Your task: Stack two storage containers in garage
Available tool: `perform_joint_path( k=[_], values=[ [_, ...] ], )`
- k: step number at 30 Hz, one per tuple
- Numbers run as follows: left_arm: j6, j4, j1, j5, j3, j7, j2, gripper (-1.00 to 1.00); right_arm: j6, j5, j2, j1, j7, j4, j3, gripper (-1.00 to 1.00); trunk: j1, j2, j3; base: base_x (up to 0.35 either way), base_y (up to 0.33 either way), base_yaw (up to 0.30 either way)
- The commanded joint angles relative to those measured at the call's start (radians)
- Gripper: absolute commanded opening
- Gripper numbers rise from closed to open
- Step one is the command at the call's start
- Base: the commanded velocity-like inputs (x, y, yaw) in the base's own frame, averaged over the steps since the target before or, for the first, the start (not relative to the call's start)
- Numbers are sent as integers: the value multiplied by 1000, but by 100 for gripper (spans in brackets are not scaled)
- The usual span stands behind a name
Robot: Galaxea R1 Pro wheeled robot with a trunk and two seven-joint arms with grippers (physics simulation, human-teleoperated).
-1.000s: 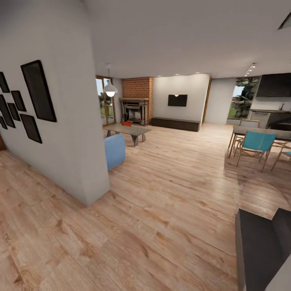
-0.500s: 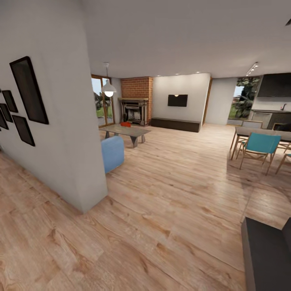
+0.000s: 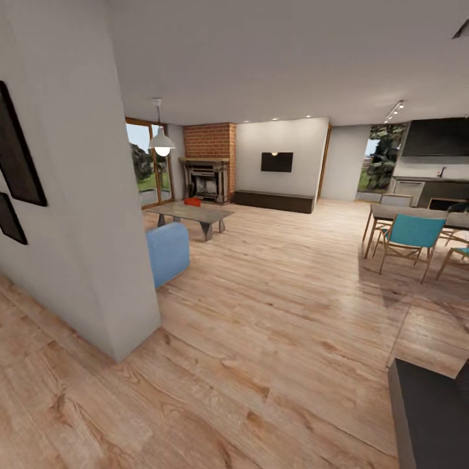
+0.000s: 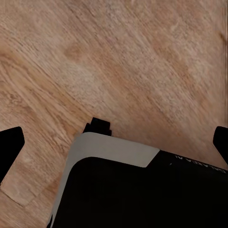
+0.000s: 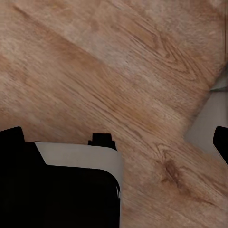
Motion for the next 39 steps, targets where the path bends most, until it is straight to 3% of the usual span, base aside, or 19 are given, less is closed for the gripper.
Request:
perform_joint_path(
  k=[1,27,39],
  values=[
    [-1,-1,0,6,-6,2,0,100,-4,-5,1,-1,0,2,7,100,1,-1,-1,321,0,-240],
    [-2,-1,0,6,-6,2,0,100,-5,-4,-1,-1,-2,2,9,100,1,-1,-1,321,0,-46],
    [-1,-1,0,6,-6,2,0,100,-4,-5,0,-1,-1,2,9,100,1,-1,-1,321,0,-258]
  ],
)
